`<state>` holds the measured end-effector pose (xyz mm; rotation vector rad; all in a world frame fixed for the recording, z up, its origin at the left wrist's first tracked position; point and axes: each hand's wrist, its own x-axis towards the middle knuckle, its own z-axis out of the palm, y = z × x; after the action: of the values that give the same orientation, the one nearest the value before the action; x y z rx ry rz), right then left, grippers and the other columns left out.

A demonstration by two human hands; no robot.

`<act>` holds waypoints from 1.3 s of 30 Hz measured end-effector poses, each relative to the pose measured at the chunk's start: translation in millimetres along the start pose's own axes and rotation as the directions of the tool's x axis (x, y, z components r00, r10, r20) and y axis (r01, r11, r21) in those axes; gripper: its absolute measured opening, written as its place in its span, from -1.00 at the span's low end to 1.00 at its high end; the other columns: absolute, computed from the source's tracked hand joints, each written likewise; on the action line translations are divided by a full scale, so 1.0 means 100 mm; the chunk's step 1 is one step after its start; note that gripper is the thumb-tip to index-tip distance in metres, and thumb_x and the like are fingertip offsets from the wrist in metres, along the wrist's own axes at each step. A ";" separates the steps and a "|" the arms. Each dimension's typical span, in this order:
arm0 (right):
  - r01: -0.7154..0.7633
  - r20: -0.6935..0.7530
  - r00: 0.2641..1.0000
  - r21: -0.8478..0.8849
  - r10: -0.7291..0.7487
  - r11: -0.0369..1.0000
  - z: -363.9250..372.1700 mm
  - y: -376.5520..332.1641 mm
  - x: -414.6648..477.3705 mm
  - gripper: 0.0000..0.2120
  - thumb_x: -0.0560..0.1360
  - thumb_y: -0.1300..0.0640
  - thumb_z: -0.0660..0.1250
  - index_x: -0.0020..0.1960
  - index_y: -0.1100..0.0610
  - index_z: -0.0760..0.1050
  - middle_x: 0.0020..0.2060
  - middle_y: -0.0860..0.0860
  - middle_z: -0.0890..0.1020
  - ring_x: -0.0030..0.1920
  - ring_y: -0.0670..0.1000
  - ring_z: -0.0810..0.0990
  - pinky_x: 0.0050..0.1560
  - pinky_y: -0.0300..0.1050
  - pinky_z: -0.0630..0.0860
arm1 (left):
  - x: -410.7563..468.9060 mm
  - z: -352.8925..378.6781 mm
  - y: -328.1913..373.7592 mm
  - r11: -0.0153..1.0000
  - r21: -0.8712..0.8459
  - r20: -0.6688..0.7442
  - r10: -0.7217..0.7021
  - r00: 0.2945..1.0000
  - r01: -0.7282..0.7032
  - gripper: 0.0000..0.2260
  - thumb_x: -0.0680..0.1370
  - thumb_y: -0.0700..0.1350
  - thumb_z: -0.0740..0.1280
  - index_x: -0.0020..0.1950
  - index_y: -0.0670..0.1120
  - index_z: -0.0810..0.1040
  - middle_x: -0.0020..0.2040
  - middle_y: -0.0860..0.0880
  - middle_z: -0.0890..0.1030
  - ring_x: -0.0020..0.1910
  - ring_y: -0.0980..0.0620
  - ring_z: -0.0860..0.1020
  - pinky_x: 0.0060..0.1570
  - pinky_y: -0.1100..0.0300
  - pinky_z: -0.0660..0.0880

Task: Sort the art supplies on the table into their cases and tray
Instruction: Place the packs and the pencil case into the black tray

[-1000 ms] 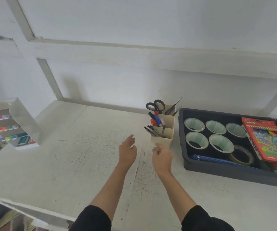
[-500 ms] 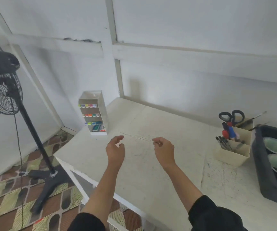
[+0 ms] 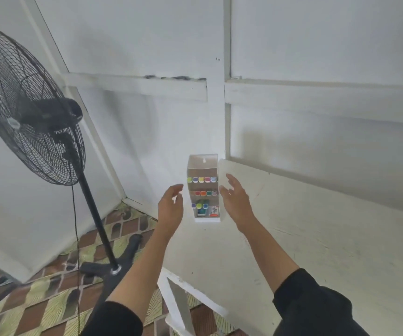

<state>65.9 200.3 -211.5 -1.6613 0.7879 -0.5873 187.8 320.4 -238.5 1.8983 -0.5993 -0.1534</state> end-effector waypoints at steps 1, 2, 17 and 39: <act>0.002 -0.004 1.000 -0.016 -0.002 1.000 0.03 -0.03 0.04 -0.55 0.62 0.04 0.12 0.49 0.00 0.17 0.45 0.01 0.29 0.39 0.06 0.33 0.33 -0.09 0.31 | 0.09 0.00 0.08 0.999 -0.035 0.035 -0.006 0.999 0.007 -0.71 0.66 -0.20 0.08 0.35 -0.08 0.42 0.28 0.02 0.48 0.20 0.09 0.42 0.24 0.20 0.35; -0.001 0.001 1.000 -0.027 0.002 1.000 0.05 -0.07 0.08 -0.54 0.62 0.01 0.12 0.50 -0.02 0.15 0.46 0.01 0.28 0.40 0.06 0.33 0.33 -0.08 0.31 | 0.17 0.02 0.16 0.995 -0.088 0.080 -0.035 0.996 0.042 -0.70 0.67 -0.12 0.07 0.38 -0.05 0.38 0.31 0.02 0.45 0.24 0.06 0.40 0.25 0.18 0.33; -0.035 0.148 0.989 0.052 0.027 0.998 -0.25 -0.14 0.12 -0.66 0.56 -0.09 0.20 0.32 -0.14 0.41 0.17 -0.03 0.57 0.09 0.01 0.58 0.01 -0.08 0.60 | 0.27 0.55 0.65 0.933 -0.259 0.281 -0.175 0.944 0.250 -0.68 0.65 0.02 -0.01 0.20 -0.04 0.48 0.09 -0.10 0.56 0.09 -0.08 0.55 0.00 0.10 0.54; -0.063 -0.300 0.949 0.114 0.094 0.992 -3.38 0.58 -0.89 -0.70 0.63 0.00 0.12 0.34 -0.14 0.38 0.07 -0.11 0.56 0.05 -0.12 0.52 0.05 -0.13 0.54 | -1.39 3.23 2.13 0.936 -0.319 0.618 0.087 0.781 0.148 -0.66 0.66 0.03 -0.01 0.33 0.03 0.42 0.19 -0.06 0.56 0.15 -0.07 0.55 0.20 -0.12 0.49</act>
<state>-252.3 45.2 -188.9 -1.4556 1.0244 -0.8270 -125.0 56.8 -201.5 1.4780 -0.9151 -0.8896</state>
